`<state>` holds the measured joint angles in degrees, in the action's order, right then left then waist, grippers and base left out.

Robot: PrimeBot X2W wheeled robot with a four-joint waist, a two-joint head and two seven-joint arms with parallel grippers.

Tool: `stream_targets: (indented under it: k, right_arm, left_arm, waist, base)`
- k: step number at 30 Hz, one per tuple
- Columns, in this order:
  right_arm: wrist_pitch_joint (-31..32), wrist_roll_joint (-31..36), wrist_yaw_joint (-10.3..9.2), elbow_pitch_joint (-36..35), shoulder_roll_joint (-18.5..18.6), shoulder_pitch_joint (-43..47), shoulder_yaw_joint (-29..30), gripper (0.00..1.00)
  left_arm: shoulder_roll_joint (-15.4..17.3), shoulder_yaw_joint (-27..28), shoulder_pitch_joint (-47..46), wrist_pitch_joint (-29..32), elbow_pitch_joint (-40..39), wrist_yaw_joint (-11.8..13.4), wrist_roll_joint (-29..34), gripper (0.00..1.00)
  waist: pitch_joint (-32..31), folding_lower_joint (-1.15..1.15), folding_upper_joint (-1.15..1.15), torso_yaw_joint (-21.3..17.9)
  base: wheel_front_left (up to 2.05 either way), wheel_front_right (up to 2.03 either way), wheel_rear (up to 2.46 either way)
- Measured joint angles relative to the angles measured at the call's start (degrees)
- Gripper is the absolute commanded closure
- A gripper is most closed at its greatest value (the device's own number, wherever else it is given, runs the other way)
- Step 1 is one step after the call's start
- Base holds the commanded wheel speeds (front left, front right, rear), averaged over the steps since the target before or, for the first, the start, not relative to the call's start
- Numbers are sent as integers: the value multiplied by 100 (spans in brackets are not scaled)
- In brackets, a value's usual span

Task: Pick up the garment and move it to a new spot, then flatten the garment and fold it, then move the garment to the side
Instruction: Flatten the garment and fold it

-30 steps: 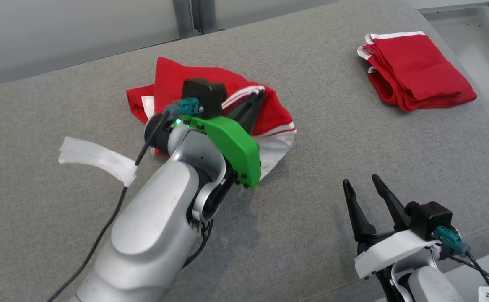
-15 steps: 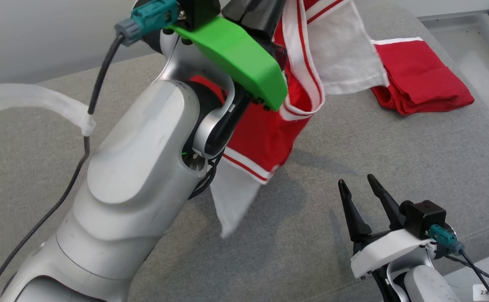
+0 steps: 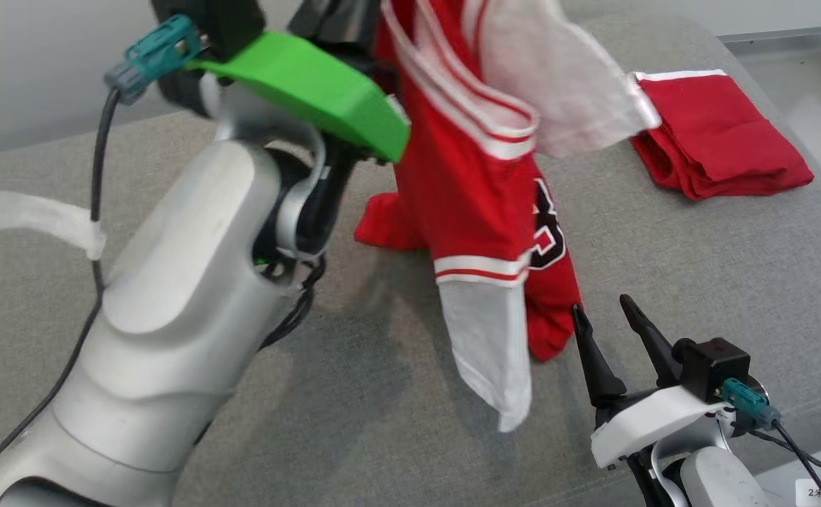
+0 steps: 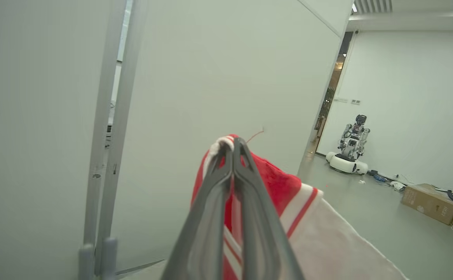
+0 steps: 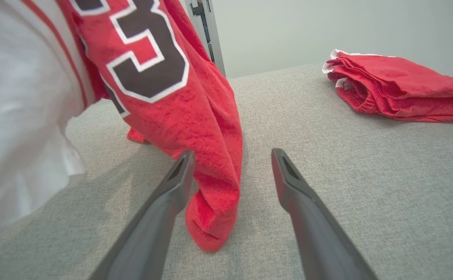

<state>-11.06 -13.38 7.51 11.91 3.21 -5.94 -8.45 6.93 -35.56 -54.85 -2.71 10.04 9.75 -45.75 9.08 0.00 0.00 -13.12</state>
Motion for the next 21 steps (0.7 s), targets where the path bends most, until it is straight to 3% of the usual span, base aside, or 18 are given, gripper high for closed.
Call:
stream_targets:
  k: [10,21]
  right_arm:
    - [147,45,0,-148,118,9,-34,0]
    - [292,51,0,-276,208,4,-204,0]
  left_arm:
    - [1136,576,1166,-258,1491,501,-7,100]
    - [1380,612,1003,-742,2855,480,226,100]
  waist:
    - [41,0,0,400]
    - [73,0,0,440]
  base:
    - [0,0,0]
    - [0,0,0]
